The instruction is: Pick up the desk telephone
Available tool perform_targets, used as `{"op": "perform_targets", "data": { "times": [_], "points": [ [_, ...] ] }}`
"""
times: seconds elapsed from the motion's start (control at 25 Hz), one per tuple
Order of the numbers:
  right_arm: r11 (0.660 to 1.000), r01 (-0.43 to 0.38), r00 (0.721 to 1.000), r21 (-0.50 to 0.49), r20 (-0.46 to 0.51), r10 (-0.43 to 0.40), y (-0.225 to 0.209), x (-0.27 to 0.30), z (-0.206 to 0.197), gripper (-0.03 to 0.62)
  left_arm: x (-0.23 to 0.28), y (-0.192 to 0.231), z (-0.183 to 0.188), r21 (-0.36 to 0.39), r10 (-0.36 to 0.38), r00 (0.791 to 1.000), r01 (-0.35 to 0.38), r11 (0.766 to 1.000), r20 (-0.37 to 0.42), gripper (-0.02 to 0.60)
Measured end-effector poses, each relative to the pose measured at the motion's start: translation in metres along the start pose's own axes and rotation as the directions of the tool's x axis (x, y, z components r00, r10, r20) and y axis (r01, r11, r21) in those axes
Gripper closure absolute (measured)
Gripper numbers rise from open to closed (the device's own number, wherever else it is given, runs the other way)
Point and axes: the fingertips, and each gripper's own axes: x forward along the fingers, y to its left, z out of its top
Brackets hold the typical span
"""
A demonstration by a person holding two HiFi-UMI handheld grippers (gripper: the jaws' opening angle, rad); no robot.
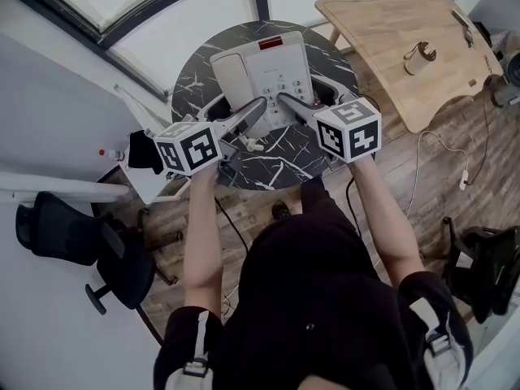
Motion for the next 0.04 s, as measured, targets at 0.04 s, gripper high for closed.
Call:
{"op": "perform_targets", "data": {
  "times": [0.04],
  "points": [
    [1.000,0.001,1.000,0.001,0.000,-0.001,-0.0005,0.0004,-0.0002,0.283,0.0005,0.0006,0.0000,-0.002,0.000,1.000,0.000,1.000,0.001,0.190]
  ]
}}
